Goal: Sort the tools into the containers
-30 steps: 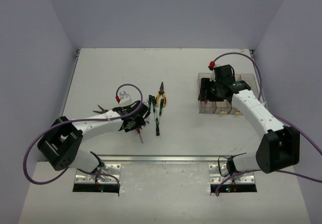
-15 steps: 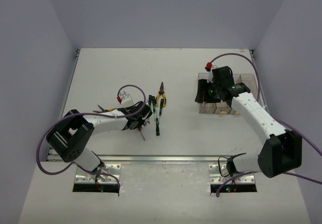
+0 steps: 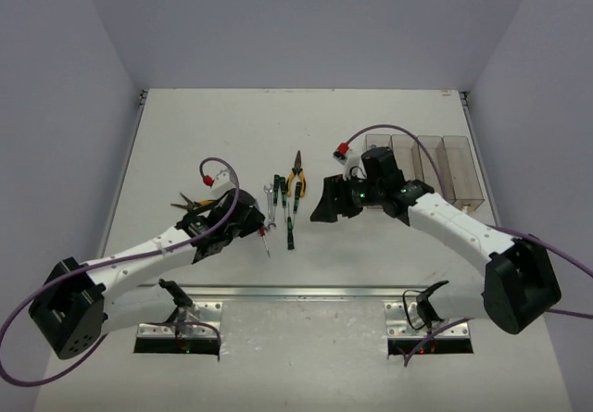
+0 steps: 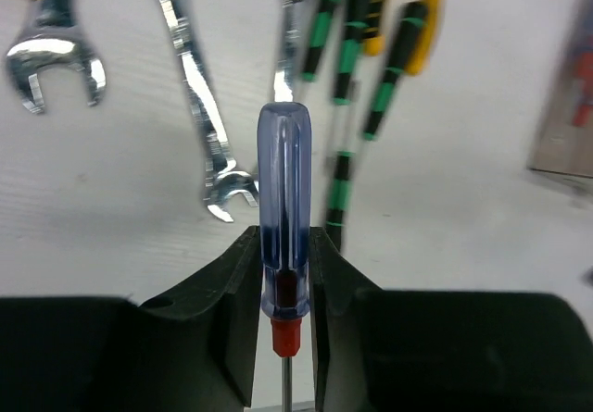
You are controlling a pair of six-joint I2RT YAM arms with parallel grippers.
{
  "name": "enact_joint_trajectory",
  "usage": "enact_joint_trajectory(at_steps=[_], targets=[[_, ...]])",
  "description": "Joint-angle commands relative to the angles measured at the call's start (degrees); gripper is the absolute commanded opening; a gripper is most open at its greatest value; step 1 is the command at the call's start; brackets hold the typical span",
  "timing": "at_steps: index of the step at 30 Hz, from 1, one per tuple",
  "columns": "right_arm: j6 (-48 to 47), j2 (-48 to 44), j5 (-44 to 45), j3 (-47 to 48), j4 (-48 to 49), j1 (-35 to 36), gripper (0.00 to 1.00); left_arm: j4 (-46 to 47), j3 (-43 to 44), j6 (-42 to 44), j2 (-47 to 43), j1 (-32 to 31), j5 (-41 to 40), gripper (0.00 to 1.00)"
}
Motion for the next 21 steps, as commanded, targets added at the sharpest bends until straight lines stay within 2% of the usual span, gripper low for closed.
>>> enact_joint_trajectory(at_steps=[1, 4, 6, 10, 16, 17, 20, 21], targets=[[9.8, 0.1, -11.7, -5.8, 24.1, 8.0, 0.75, 12.2, -1.0, 2.1, -8.0, -0.9, 9.3, 0.00], [13.4, 1.4, -10.4, -7.3, 30.9, 11.6, 0.74, 14.7, -1.5, 1.5, -10.2, -1.1, 12.0, 0.00], [13.6, 3.5, -7.5, -5.7, 32.0, 14.0, 0.71, 17.9, -1.9, 0.7, -11.7, -1.2, 14.0, 0.00], [16.3, 8.5, -2.5, -3.0, 33.6, 16.7, 0.55, 22.1, -3.3, -1.2, -13.5, -1.5, 16.1, 0.00], [19.5, 13.0, 1.4, -0.8, 36.9, 18.4, 0.41, 28.0, -7.3, -3.6, -16.3, -2.2, 16.1, 0.00], [20.0, 13.3, 2.0, -0.6, 37.3, 18.5, 0.36, 28.3, -7.8, -4.0, -16.5, -2.3, 15.8, 0.00], [20.5, 13.5, 4.5, 0.0, 36.6, 18.4, 0.02, 28.6, -8.6, -4.1, -17.0, -2.3, 14.9, 0.00], [20.5, 13.3, 4.7, 0.0, 36.5, 18.4, 0.00, 28.6, -8.5, -3.6, -17.0, -2.3, 14.9, 0.00]])
